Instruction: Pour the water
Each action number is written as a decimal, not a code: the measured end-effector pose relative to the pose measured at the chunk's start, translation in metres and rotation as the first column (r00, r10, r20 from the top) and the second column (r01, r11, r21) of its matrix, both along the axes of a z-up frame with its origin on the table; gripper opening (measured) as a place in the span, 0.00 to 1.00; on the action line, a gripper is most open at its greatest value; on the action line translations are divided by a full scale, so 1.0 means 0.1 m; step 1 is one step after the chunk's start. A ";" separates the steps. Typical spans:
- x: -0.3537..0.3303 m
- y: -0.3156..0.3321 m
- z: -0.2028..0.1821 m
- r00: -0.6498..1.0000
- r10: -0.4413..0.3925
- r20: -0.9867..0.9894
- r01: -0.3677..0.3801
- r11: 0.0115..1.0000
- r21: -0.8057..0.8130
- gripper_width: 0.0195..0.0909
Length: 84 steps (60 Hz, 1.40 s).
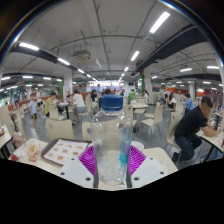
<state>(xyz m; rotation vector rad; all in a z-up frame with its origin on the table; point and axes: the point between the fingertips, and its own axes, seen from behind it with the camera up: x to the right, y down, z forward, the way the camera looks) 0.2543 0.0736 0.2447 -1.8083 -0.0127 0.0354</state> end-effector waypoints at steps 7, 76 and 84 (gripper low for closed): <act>0.05 -0.10 -0.61 0.996 0.024 0.087 -0.017 0.997 -0.081 0.23; -0.17 -1.33 -1.48 0.988 -0.076 0.134 0.119 0.928 -0.353 0.93; -0.52 -1.73 -1.21 0.990 -0.093 0.105 0.125 0.921 -0.369 0.91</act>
